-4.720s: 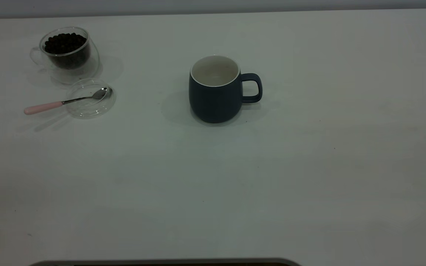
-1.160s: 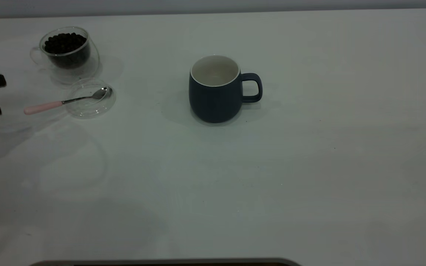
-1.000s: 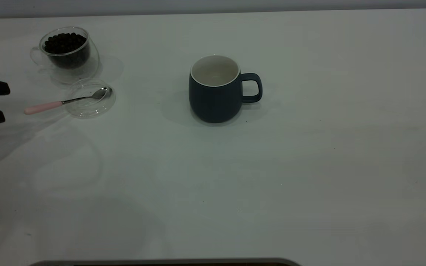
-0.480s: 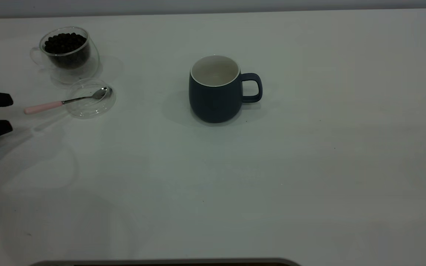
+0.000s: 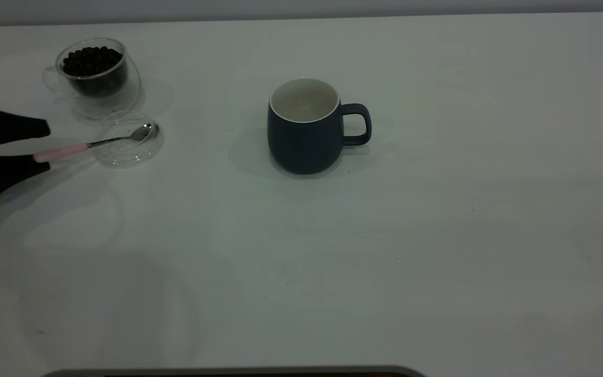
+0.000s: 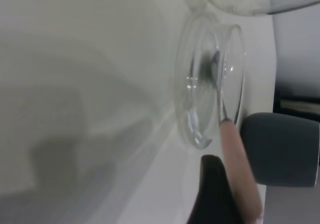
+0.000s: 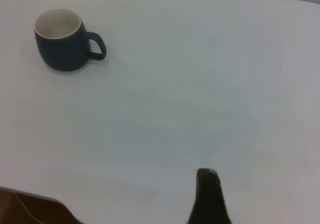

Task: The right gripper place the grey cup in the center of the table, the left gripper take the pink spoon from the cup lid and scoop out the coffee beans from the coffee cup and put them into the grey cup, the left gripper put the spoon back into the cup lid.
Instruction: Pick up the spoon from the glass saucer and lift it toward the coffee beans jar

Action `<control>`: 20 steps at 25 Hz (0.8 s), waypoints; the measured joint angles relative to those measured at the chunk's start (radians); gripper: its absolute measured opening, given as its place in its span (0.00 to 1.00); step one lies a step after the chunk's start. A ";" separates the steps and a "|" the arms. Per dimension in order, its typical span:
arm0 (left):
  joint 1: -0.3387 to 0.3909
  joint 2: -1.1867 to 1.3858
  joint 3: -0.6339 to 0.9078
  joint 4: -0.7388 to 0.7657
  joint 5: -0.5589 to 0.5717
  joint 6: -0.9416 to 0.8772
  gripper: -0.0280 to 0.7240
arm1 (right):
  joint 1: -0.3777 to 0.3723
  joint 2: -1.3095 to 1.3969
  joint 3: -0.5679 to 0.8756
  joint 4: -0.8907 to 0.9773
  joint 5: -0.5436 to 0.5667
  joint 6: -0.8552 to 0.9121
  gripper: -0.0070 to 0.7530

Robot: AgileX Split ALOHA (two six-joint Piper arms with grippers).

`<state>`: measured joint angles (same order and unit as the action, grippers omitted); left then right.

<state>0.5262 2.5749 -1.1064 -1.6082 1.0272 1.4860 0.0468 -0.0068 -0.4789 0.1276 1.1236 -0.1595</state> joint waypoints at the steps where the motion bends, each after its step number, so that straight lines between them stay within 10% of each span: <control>1: -0.009 0.000 -0.008 0.002 -0.002 -0.010 0.83 | 0.000 0.000 0.000 0.000 0.000 0.000 0.78; 12: -0.039 0.029 -0.029 0.012 -0.018 -0.041 0.80 | 0.000 0.000 0.000 0.000 0.000 0.000 0.78; 20: -0.039 0.029 -0.029 -0.033 -0.015 -0.018 0.44 | 0.000 0.000 0.000 0.000 0.001 0.000 0.78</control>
<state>0.4873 2.6038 -1.1356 -1.6408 1.0125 1.4683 0.0468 -0.0068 -0.4789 0.1276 1.1245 -0.1595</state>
